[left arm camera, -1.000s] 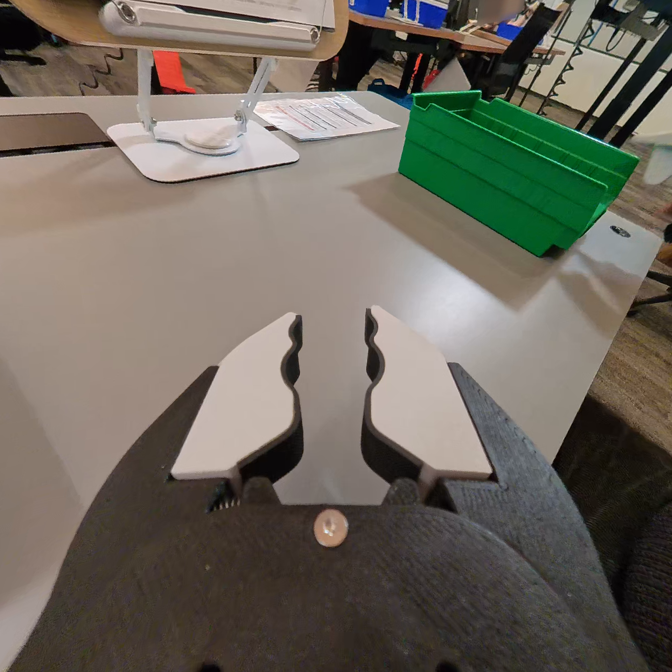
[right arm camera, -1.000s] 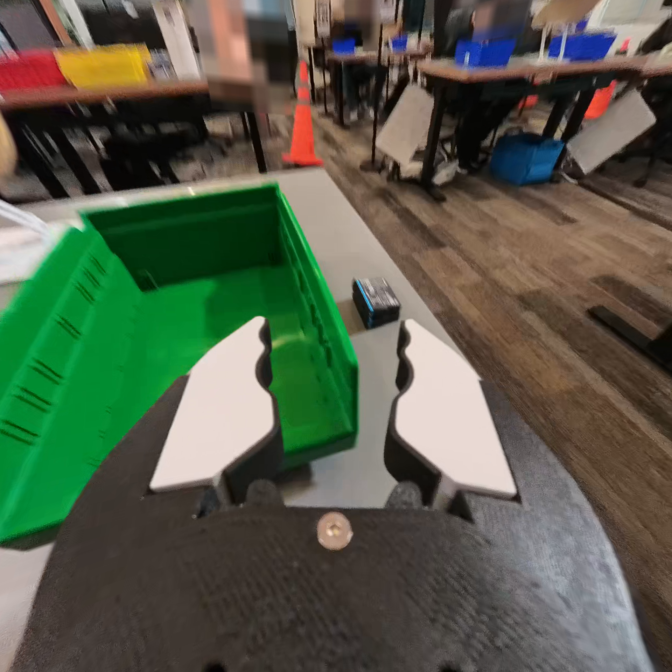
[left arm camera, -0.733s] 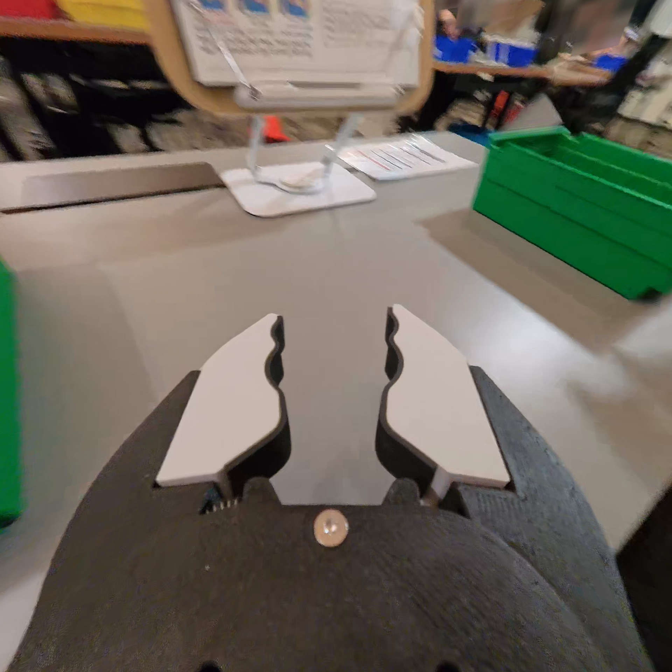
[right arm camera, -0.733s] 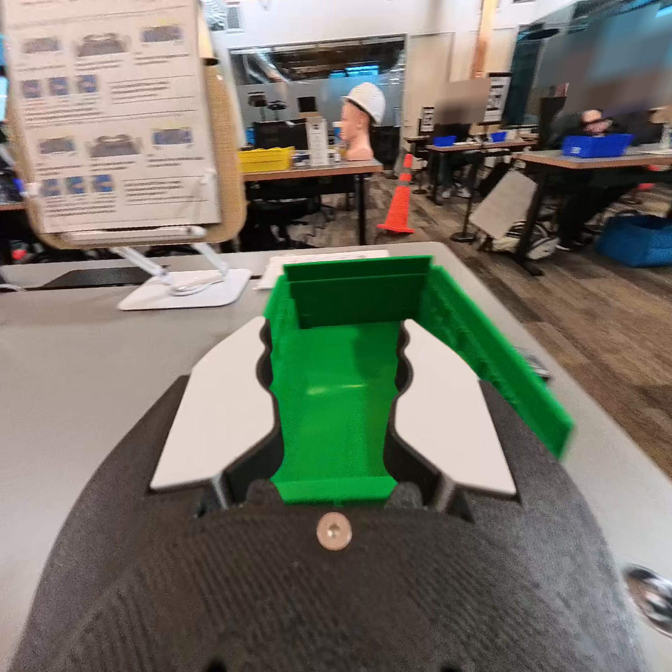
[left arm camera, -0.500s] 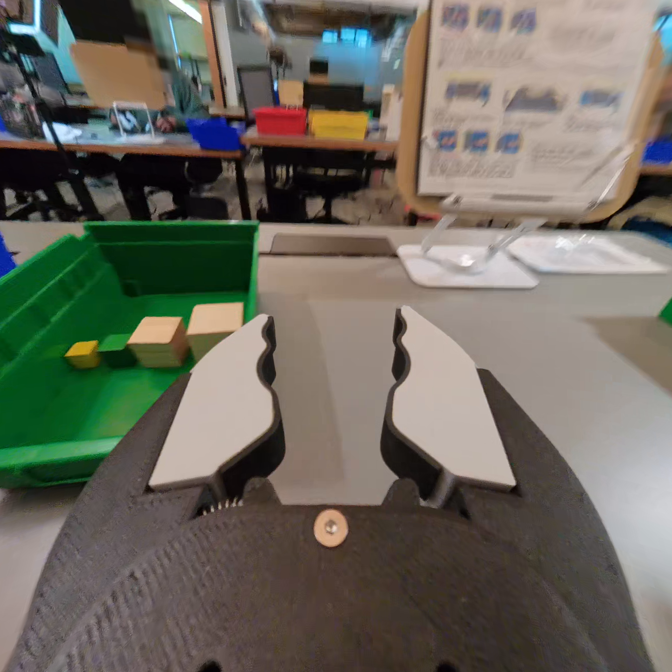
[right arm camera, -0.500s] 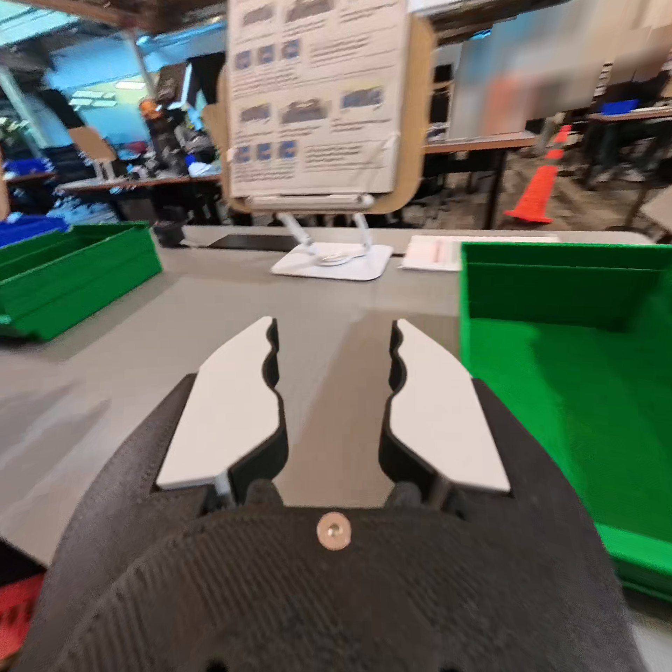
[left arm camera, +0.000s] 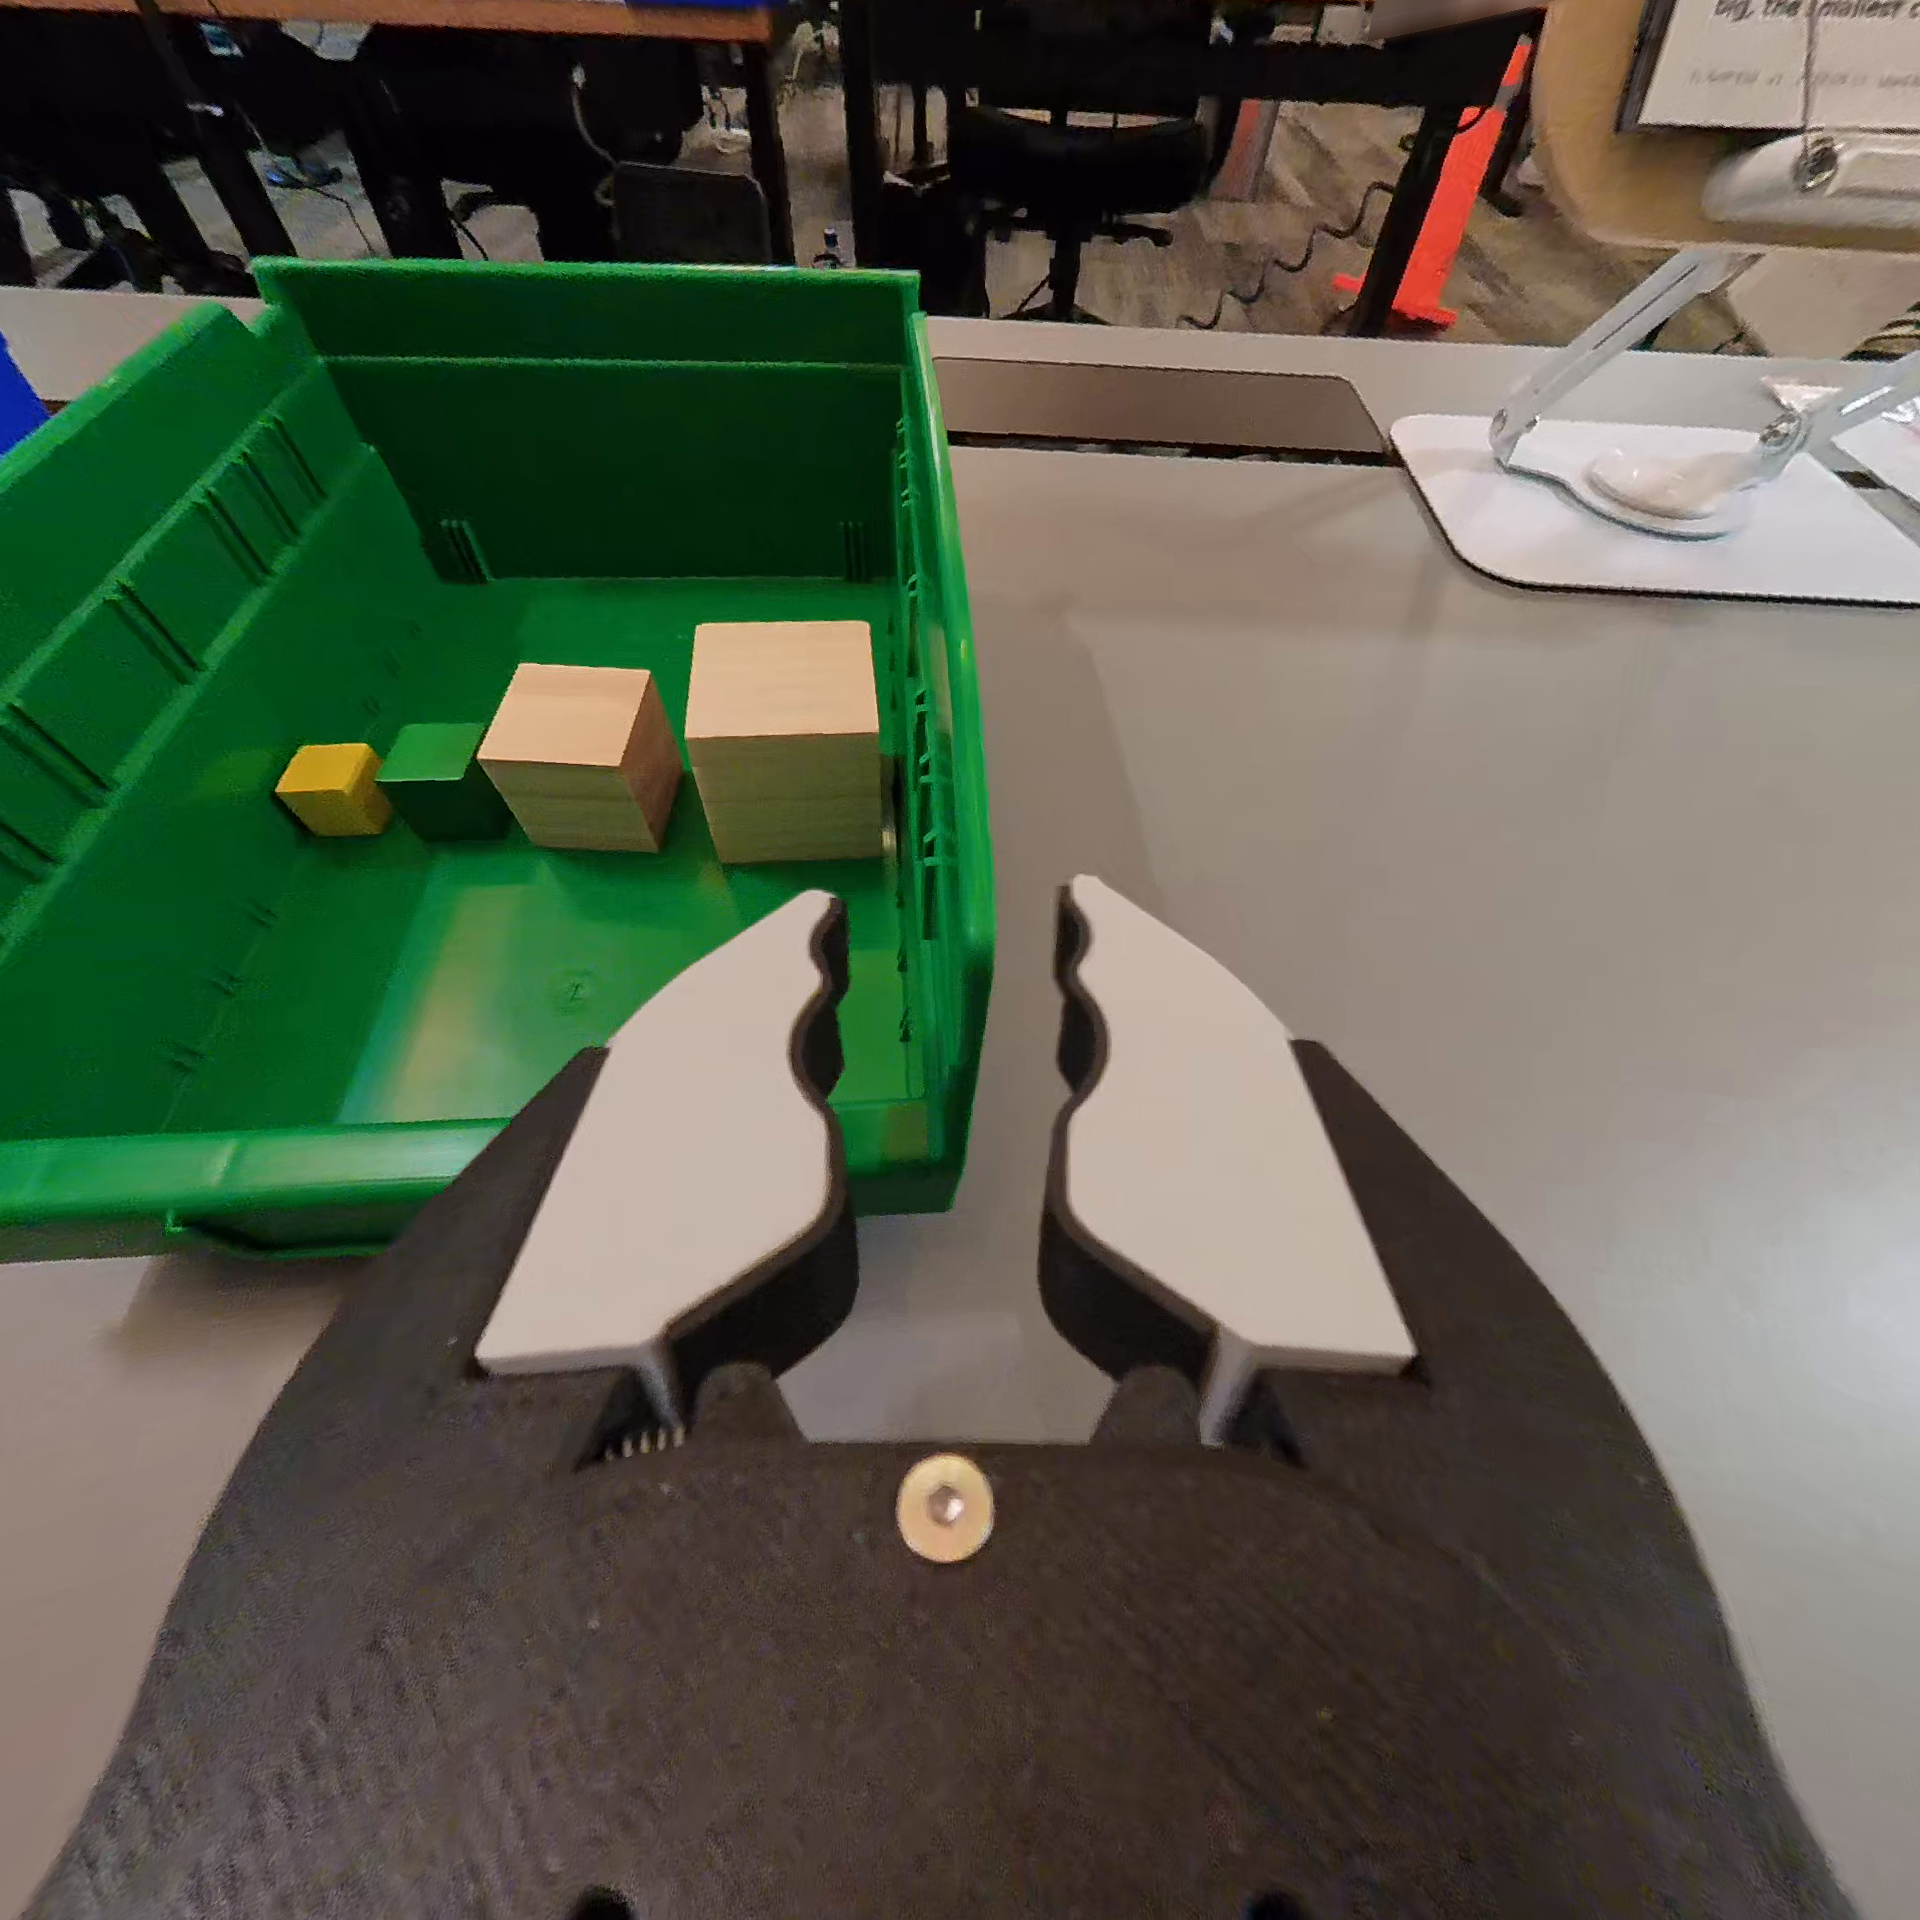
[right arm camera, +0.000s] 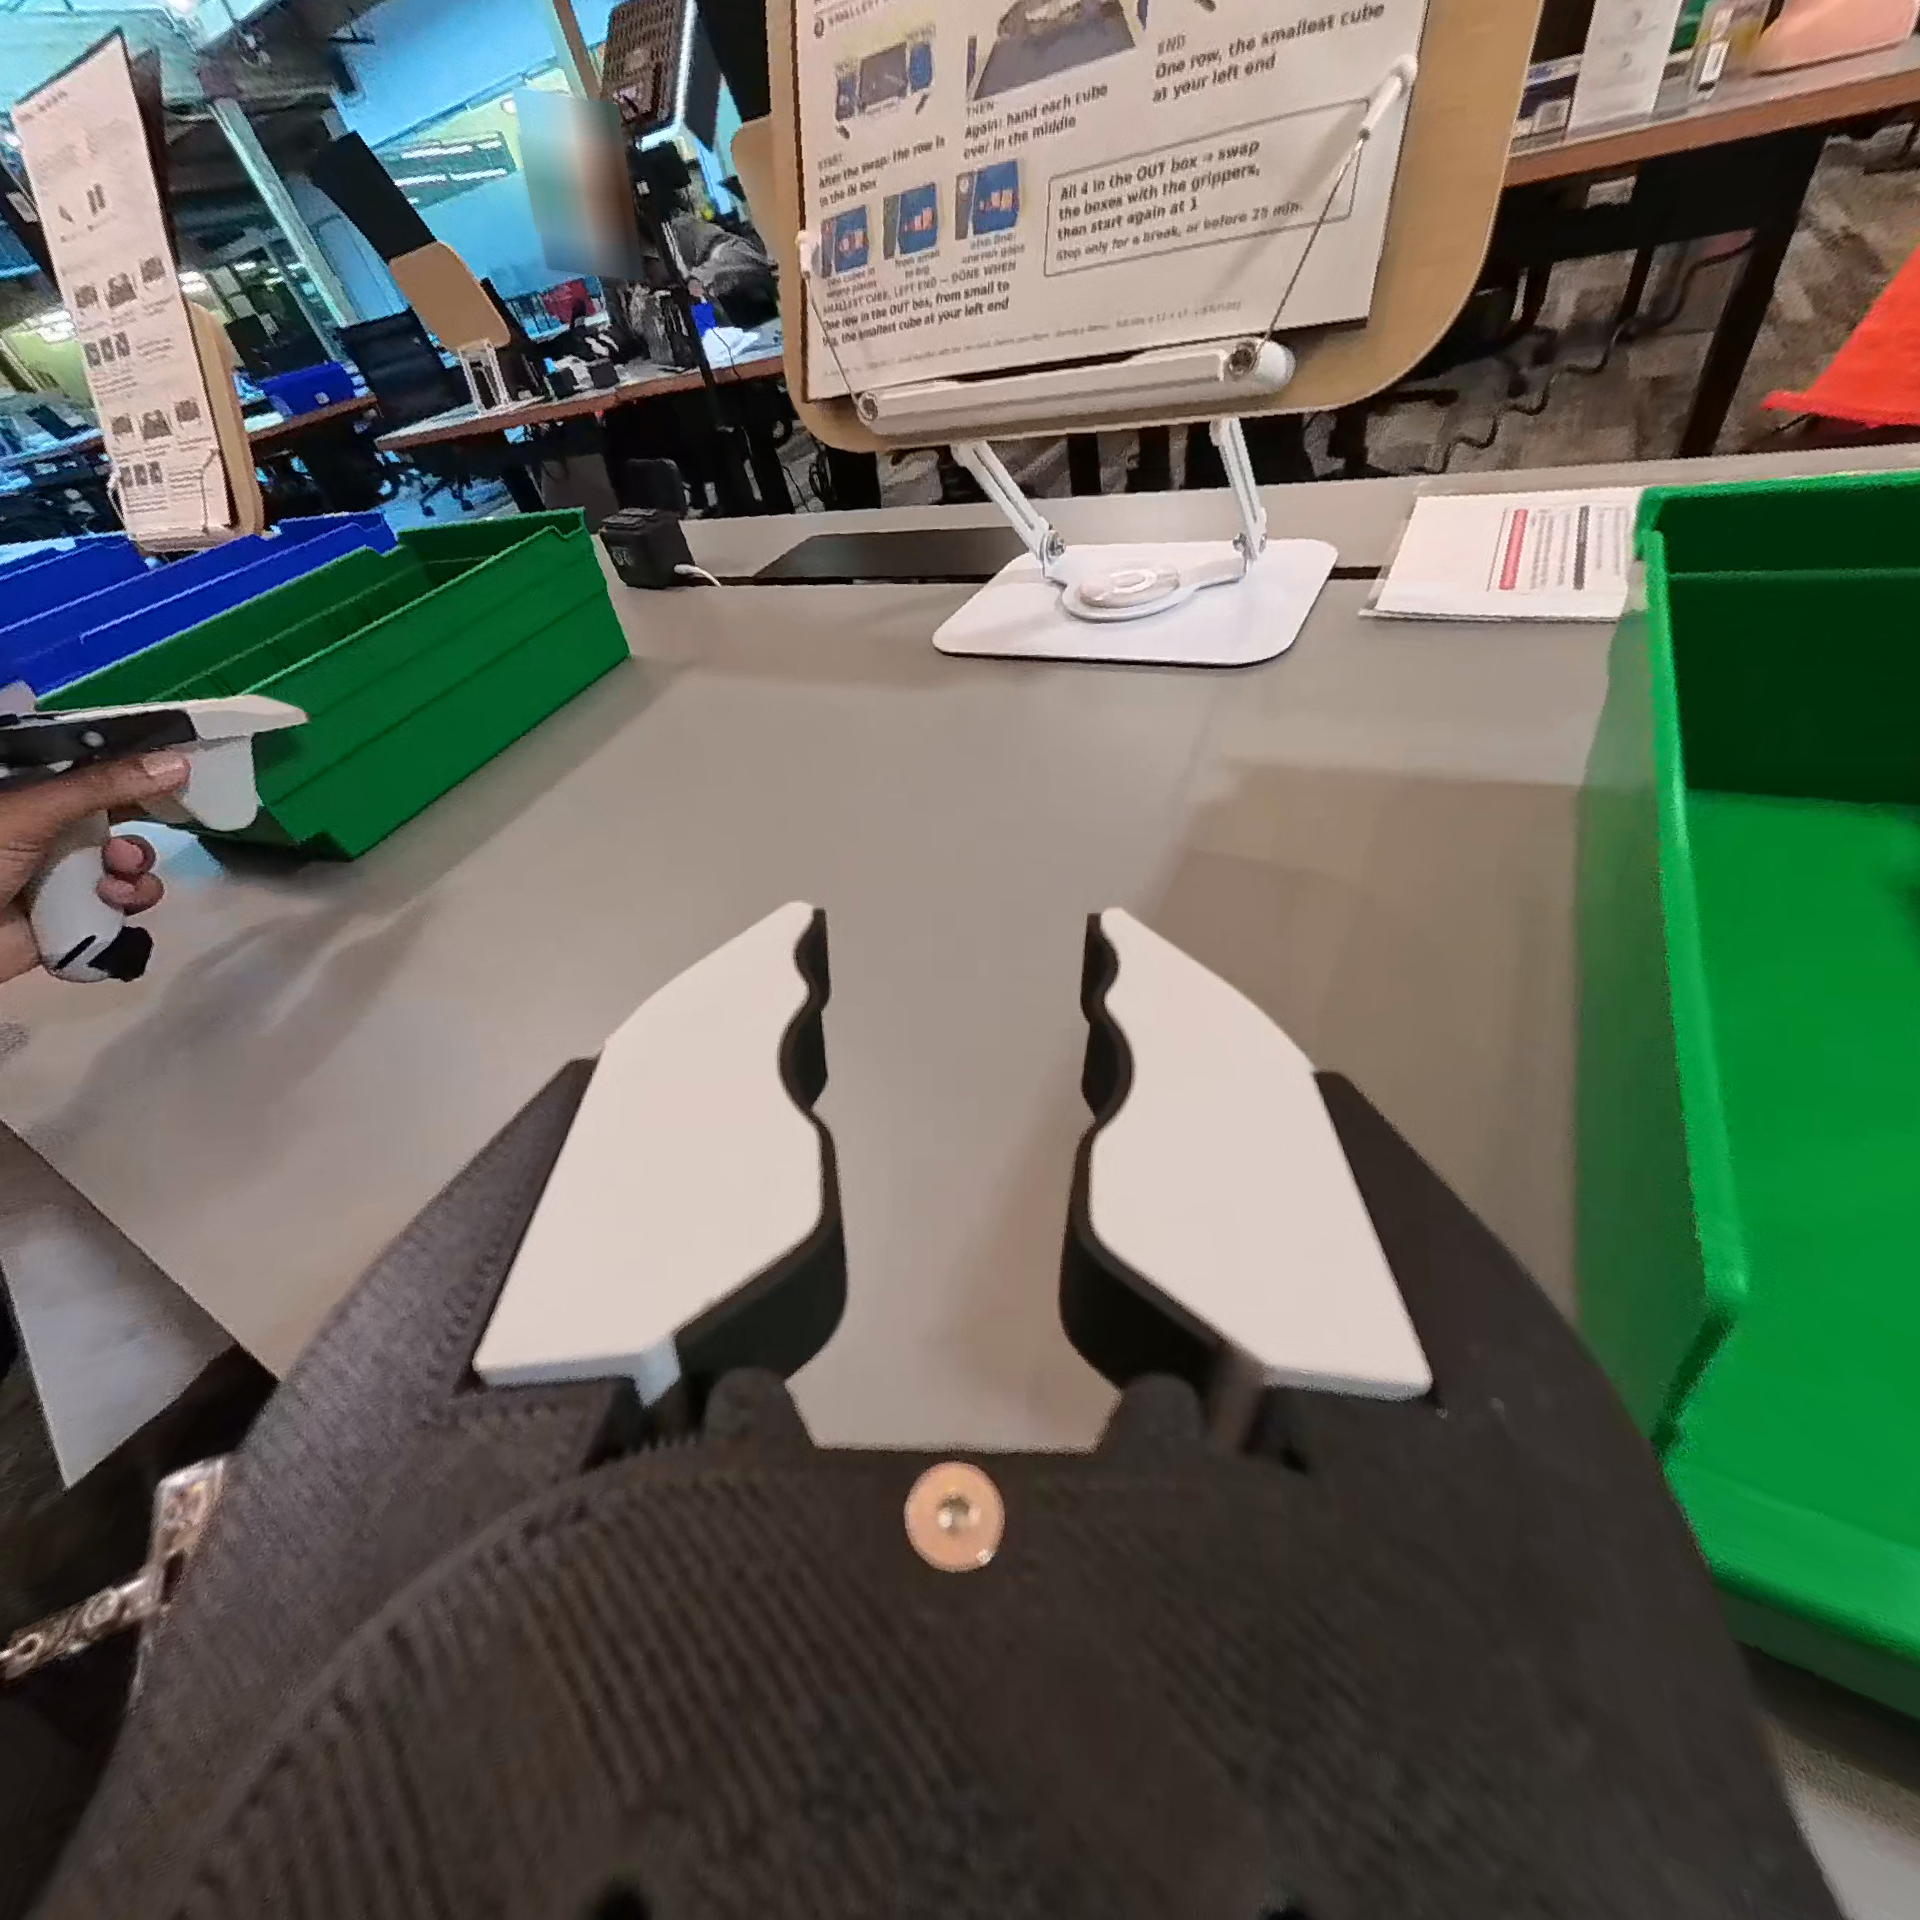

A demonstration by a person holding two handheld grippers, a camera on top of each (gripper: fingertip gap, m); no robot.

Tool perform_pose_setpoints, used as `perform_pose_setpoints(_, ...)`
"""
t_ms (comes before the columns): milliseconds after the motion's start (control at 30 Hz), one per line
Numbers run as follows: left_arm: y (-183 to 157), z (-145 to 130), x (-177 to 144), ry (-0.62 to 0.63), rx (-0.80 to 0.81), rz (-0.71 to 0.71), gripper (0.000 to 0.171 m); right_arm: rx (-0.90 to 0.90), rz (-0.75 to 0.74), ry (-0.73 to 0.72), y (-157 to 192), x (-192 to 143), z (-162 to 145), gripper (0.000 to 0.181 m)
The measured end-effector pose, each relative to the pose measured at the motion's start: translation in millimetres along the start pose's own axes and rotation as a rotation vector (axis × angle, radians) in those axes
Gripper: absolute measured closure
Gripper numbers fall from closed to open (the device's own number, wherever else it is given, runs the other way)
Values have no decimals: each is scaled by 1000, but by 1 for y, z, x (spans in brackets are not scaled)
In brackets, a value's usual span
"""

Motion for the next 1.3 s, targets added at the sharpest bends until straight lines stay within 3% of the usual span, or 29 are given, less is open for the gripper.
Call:
perform_pose_setpoints(200,9,-1,-3,29,6,-14,168,15,13,10,-4,0,-1,136)
perform_pose_setpoints(767,8,-18,-30,53,96,0,170,3,107,53,5,30,7,137)
perform_pose_setpoints(900,9,-24,-37,36,145,-39,169,-25,136,44,12,40,12,144)
perform_pose_setpoints(1300,7,-28,-41,28,95,-152,160,-11,157,49,10,45,14,147)
Point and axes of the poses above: each gripper's, where its closed fingertips meet, x out along the fingers, z out of its top, y = z × x across the jaws, the point moved 10 cm from there along -x, back along the fingers, and after that the axes turned 13 degrees about y, right-handed, at the moved point
